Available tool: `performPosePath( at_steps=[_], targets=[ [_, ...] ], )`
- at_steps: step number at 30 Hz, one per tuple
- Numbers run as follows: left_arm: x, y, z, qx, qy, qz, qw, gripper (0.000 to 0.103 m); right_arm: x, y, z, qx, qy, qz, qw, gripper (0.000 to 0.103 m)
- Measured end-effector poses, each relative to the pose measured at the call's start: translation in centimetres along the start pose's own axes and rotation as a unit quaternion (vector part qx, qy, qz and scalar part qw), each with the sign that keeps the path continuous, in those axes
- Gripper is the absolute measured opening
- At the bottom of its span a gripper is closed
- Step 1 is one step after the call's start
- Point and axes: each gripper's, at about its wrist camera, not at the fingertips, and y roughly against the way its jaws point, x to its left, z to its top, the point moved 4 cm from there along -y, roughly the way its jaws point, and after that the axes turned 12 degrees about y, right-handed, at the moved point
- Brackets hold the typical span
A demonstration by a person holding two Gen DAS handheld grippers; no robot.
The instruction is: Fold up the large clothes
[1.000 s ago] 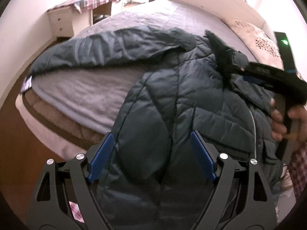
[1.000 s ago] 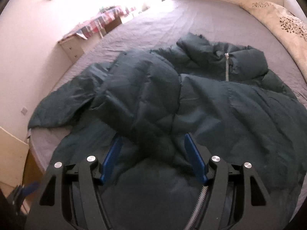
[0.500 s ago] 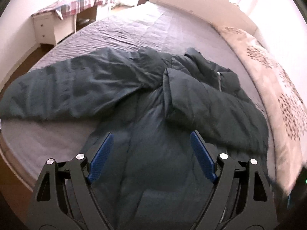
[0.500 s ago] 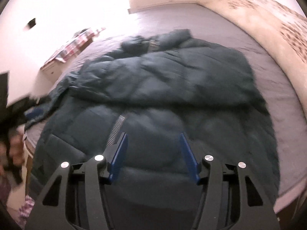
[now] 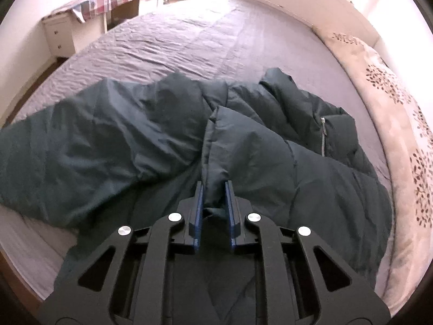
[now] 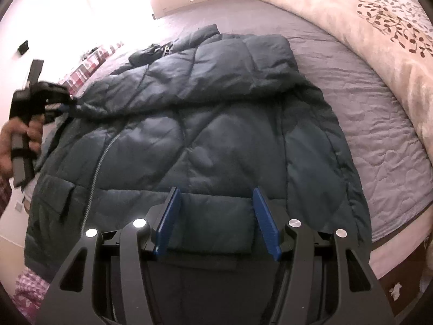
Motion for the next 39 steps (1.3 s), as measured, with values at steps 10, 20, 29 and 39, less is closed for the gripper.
performPosePath(
  at_steps=[10, 20, 29, 39],
  targets=[
    [2.0, 1.2, -1.6, -0.004, 0.020, 0.014, 0.9997, 0.071, 0.9, -0.8, -0.5, 0.011, 0.025, -0.023, 0.999, 0.064],
    [7.6, 9.8, -9.4, -0.032, -0.055, 0.005, 0.9979, 0.076, 2.6, 1.8, -0.3, 0.004, 0.024, -0.038, 0.999, 0.064],
    [11.6, 12.7, -15.6, -0.007, -0.055, 0.015, 0.9984, 0.076, 5.1, 2.4, -2.9, 0.031, 0.047, -0.024, 0.998, 0.064],
    [12.6, 14.4, -16.9, -0.013, -0.042, 0.005, 0.9990, 0.077, 7.9, 4.0, -4.0, 0.031, 0.096, -0.023, 0.995, 0.064]
  ],
)
